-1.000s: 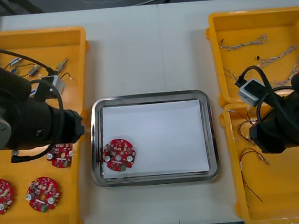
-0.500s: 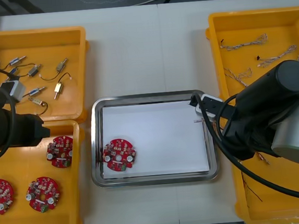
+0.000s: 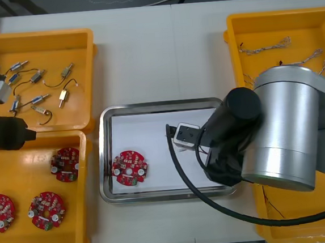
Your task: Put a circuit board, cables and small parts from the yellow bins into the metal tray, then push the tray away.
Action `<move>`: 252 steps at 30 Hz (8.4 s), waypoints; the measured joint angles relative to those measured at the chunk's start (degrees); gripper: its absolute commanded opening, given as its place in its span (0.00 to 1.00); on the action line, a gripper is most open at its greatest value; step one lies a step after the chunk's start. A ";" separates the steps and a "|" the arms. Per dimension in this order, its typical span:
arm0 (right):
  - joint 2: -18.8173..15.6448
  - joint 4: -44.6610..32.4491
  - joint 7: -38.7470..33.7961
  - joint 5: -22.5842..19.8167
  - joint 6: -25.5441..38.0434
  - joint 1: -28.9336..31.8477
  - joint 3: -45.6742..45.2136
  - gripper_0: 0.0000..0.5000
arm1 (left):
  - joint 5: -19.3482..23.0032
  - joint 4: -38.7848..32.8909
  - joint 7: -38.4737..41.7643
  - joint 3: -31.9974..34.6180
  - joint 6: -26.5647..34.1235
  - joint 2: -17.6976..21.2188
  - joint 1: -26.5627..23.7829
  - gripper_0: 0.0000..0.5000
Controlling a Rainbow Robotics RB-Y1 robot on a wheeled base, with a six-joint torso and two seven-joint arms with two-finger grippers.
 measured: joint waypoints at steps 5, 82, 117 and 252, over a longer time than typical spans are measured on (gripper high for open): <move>3.93 5.02 3.34 1.31 0.00 -2.17 3.55 0.00 | 0.07 6.49 0.00 -0.33 1.23 0.00 -5.09 1.00; 11.09 14.18 14.01 5.90 -3.25 0.84 7.06 1.00 | -10.81 41.99 -11.36 -8.02 -14.82 -0.03 -26.00 0.99; -3.37 3.87 -8.56 -19.33 -0.01 1.02 -26.30 1.00 | -15.39 46.76 -13.54 -12.27 -20.40 -2.80 -26.01 0.99; 2.77 60.39 4.86 5.24 -22.40 -6.03 -34.14 1.00 | -25.63 22.37 -13.43 -6.30 2.74 -2.79 -27.76 0.00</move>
